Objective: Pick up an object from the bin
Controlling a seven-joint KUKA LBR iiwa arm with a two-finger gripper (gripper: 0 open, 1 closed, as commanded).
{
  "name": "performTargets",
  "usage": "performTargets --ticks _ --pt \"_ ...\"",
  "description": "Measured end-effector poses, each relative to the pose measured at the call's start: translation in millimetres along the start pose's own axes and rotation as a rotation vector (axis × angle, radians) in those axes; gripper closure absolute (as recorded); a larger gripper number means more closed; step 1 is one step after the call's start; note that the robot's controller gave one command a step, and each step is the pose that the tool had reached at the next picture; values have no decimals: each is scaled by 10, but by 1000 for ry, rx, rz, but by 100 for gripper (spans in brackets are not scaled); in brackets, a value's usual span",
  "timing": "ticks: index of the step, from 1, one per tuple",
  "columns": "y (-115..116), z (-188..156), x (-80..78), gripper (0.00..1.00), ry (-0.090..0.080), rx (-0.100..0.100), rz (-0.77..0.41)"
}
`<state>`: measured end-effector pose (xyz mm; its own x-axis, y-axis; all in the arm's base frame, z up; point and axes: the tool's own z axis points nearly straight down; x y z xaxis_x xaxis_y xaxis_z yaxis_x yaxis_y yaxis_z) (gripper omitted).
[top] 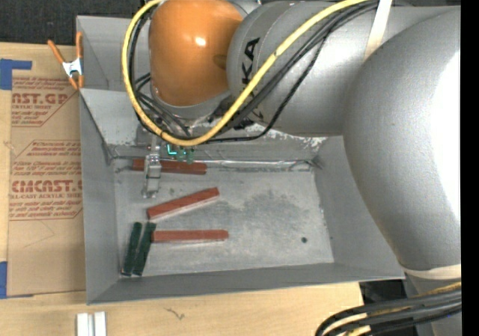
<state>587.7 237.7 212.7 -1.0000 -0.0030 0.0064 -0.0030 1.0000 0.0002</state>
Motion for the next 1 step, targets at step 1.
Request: performTargets --ticks 1 --pt "-328 176 119 0 -5 0 177"
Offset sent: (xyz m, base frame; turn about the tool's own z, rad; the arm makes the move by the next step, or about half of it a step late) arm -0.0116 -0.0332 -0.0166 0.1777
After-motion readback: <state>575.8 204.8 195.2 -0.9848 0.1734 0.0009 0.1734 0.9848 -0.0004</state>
